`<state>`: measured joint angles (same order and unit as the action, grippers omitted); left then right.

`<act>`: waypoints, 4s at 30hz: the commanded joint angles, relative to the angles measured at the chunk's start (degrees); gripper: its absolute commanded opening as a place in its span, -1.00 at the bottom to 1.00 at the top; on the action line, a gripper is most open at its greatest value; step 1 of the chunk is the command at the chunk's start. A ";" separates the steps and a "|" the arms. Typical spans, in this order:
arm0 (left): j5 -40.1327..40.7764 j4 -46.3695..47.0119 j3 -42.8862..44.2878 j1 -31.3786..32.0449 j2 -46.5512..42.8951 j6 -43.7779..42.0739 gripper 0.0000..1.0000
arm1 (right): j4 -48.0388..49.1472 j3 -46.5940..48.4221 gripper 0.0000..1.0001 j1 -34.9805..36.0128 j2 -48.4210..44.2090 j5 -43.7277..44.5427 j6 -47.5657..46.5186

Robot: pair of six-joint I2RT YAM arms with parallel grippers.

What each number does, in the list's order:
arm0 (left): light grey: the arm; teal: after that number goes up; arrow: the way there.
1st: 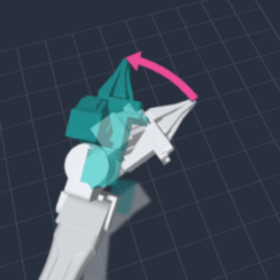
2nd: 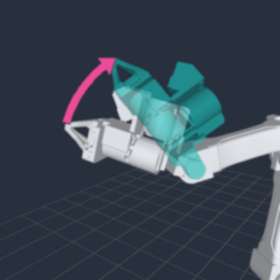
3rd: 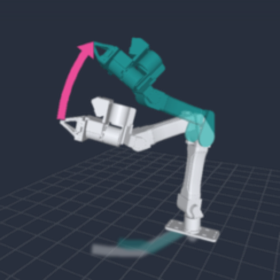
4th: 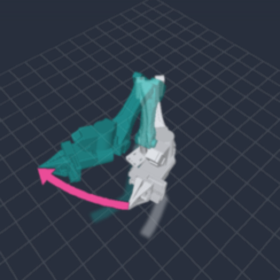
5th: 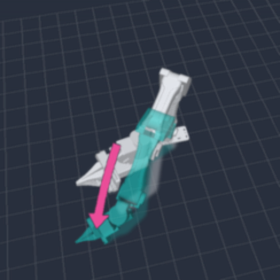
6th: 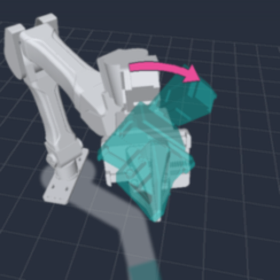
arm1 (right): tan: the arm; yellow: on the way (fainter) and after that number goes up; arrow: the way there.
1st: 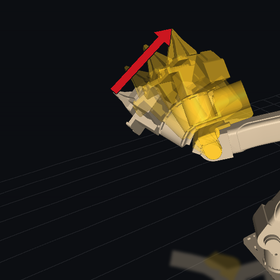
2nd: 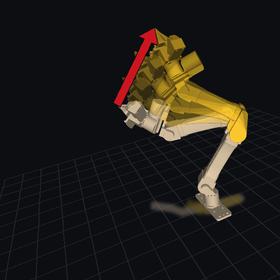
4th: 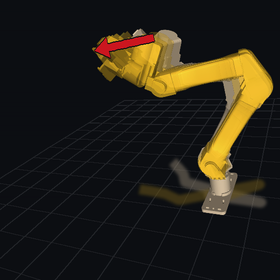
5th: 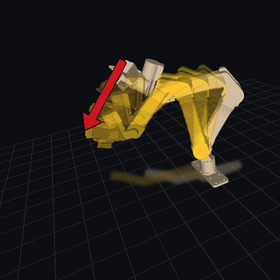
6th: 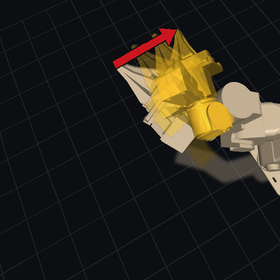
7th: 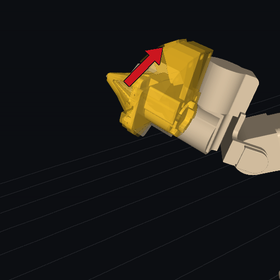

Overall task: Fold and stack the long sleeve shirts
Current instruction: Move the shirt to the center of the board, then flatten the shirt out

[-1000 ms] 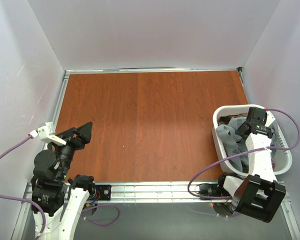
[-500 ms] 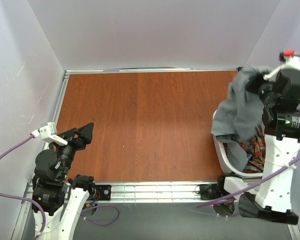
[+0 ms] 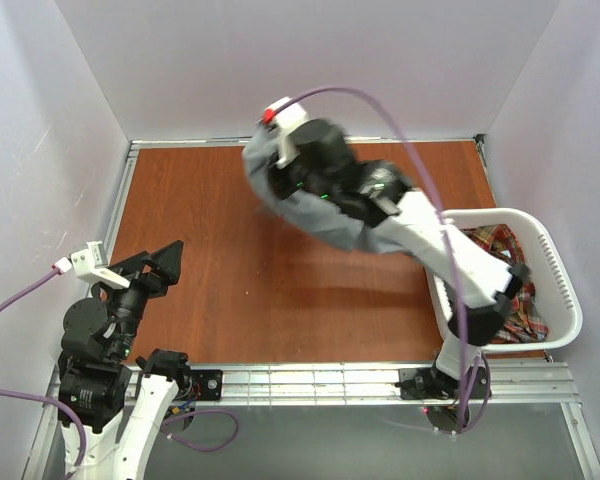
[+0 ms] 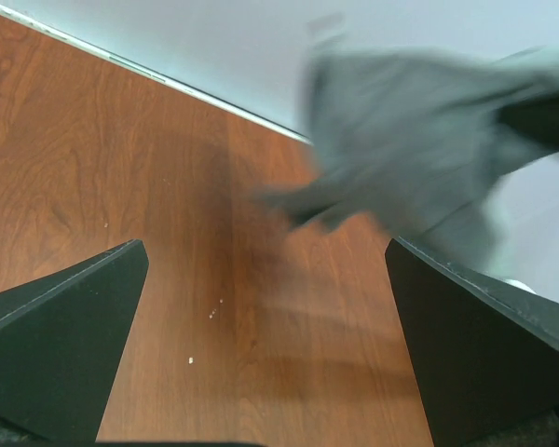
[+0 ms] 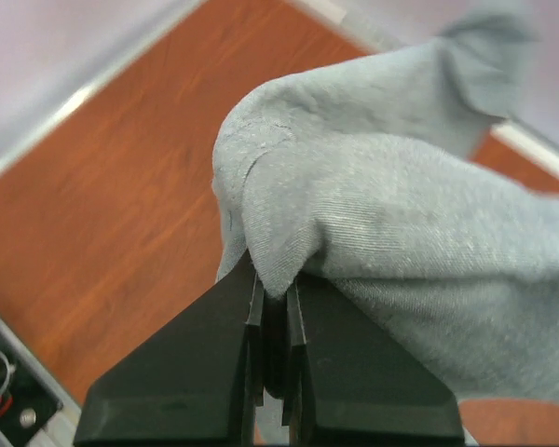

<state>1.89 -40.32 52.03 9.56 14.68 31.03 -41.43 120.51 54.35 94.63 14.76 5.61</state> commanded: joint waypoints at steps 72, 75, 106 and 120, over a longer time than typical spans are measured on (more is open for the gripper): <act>3.29 21.07 -21.71 0.81 50.10 10.28 -0.81 | 22.36 -68.30 0.25 -3.29 -7.88 -21.09 13.46; 4.61 20.63 -22.41 0.81 48.26 10.28 -1.00 | 24.46 -68.83 0.22 -2.49 -6.83 -22.40 14.35; -14.05 44.93 -28.73 -2.79 28.69 15.72 -1.00 | 22.81 -77.08 -0.97 -20.70 -22.91 -32.59 6.18; -5.55 8.68 -8.12 -0.34 31.61 7.75 0.53 | 20.77 -76.31 0.11 -17.87 -29.77 -28.64 7.75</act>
<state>3.49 -26.94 36.77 8.25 38.98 44.71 -23.40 41.17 36.40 64.71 -13.89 12.97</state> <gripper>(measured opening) 0.748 0.556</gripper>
